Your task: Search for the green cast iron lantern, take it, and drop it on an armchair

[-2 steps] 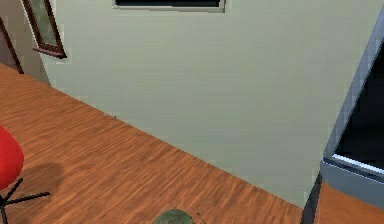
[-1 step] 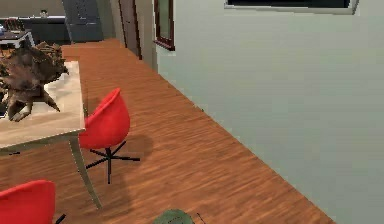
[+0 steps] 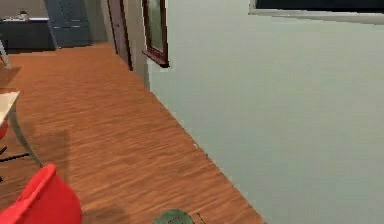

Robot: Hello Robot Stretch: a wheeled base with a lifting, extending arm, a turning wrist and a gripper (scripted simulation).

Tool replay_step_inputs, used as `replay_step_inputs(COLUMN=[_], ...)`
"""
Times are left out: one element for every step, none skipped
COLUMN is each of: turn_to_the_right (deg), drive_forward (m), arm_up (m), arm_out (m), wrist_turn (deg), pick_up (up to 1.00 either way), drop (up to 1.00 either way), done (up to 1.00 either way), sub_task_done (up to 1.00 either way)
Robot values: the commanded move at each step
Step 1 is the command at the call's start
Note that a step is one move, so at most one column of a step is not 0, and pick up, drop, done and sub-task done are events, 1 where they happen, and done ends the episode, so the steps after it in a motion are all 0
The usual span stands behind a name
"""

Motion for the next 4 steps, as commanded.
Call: replay_step_inputs(turn_to_the_right=[0.0, -27.0, 0.0, -18.0], drive_forward=[0.6, 0.0, 0.8, 0.0], arm_up=[0.0, 0.0, 0.0, 0.0], arm_out=[0.0, 0.0, 0.0, 0.0], wrist_turn=[0.0, 0.0, 0.0, 0.0], pick_up=[0.0, 0.0, 0.0, 0.0], drop=[0.0, 0.0, 0.0, 0.0], done=[0.0, 0.0, 0.0, 0.0], sub_task_done=[0.0, 0.0, 0.0, 0.0])
